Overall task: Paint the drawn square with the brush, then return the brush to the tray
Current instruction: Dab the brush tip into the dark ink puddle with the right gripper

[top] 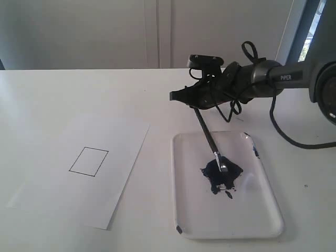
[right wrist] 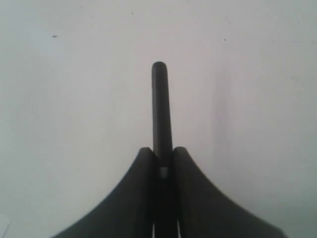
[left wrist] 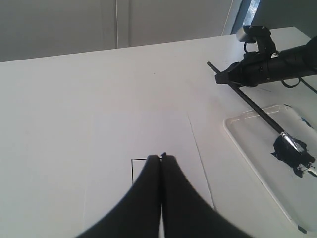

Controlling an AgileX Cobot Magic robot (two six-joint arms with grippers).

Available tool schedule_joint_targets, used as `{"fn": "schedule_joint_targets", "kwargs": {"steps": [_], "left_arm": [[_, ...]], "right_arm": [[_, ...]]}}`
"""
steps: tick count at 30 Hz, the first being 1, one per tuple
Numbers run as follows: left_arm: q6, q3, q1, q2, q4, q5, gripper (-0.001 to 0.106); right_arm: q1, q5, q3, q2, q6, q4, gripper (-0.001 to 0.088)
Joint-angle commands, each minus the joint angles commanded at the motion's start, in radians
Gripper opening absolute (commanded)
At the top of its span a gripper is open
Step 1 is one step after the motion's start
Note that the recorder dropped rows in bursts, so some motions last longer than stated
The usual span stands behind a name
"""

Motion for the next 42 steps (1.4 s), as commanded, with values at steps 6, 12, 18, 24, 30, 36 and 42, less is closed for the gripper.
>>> {"fn": "schedule_joint_targets", "kwargs": {"steps": [6, 12, 18, 24, 30, 36, 42], "left_arm": [[0.0, 0.0, 0.0, 0.0, 0.0, 0.004, 0.0], [0.0, 0.0, 0.0, 0.0, 0.0, 0.008, 0.0], [0.0, 0.0, 0.0, 0.0, 0.002, 0.008, 0.0], [0.0, 0.0, 0.0, 0.0, 0.005, 0.008, 0.0], [0.0, 0.0, 0.0, 0.0, 0.005, 0.008, 0.0], [0.0, 0.0, 0.0, 0.0, 0.005, 0.008, 0.0], [0.0, 0.0, 0.0, 0.0, 0.005, 0.01, 0.0]], "right_arm": [[0.009, 0.002, 0.0, -0.027, -0.003, -0.006, 0.0], [0.032, -0.053, 0.002, -0.031, -0.123, -0.011, 0.0], [0.083, -0.217, 0.046, -0.031, -0.228, -0.011, 0.0], [0.123, -0.402, 0.12, -0.031, -0.282, -0.011, 0.0], [0.141, -0.501, 0.159, -0.033, -0.286, -0.037, 0.0], [0.156, -0.52, 0.164, -0.052, -0.286, -0.038, 0.0], [0.159, -0.557, 0.164, -0.102, -0.276, -0.039, 0.0]]}}
